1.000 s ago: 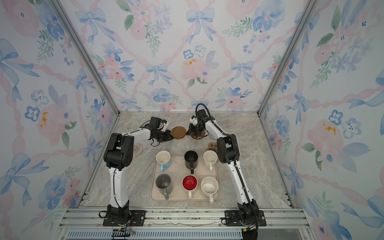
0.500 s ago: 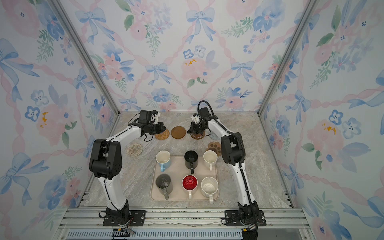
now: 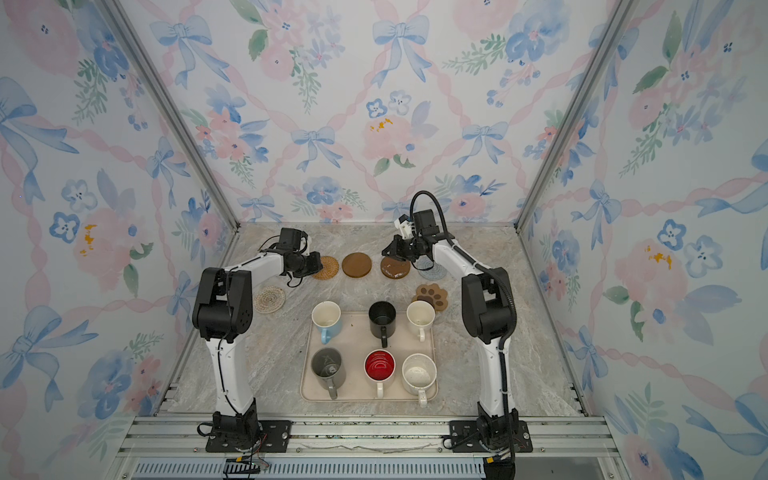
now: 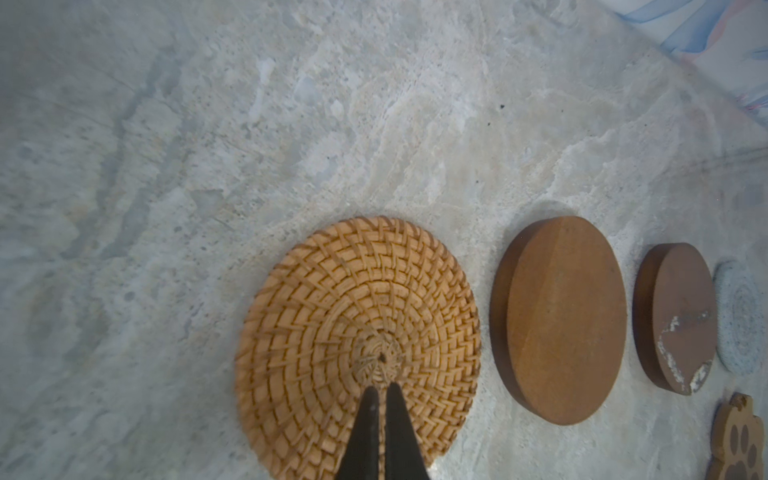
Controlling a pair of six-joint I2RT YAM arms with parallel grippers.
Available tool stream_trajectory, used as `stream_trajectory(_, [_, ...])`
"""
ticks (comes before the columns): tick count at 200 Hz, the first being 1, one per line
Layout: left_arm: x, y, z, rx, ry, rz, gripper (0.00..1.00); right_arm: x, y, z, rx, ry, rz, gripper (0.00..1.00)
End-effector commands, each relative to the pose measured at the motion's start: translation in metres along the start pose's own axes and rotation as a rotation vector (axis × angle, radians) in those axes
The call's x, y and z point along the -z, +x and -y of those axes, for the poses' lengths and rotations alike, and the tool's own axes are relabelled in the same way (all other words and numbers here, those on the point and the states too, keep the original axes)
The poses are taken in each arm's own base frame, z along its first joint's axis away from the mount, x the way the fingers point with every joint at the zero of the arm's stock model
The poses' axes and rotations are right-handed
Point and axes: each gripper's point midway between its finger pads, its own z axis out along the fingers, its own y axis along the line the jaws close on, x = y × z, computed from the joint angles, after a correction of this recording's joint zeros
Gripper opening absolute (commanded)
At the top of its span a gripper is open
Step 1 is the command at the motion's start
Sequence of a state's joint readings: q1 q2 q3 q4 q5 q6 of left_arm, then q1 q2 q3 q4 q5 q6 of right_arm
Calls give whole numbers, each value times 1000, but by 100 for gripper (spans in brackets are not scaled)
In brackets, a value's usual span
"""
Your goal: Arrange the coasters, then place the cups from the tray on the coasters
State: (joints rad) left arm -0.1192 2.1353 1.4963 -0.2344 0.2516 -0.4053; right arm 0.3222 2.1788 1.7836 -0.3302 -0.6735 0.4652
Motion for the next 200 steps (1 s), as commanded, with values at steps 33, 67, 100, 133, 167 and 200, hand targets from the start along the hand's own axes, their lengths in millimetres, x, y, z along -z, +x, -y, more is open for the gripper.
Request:
stream_trajectory(33, [-18,13,-7,15,-9,-46,0,15,-5,-19,17,-47,45,0])
stream_trajectory(67, [-23,37,-20,18,-39,-93,0,16,-4,-16,11,-46,47,0])
stream_trajectory(100, [-19,62,-32,6,-93,-143,0,18,-3,-14,5,-48,50,0])
stream_trajectory(133, [-8,86,-36,-21,-112,-188,0,18,-2,-12,0,-47,50,0])
stream_trajectory(167, [-1,114,-27,-60,-73,-247,0,17,-2,-10,-5,-48,49,0])
stream_trajectory(200, [-2,132,-6,-102,2,-293,0,15,0,-7,-15,-48,44,0])
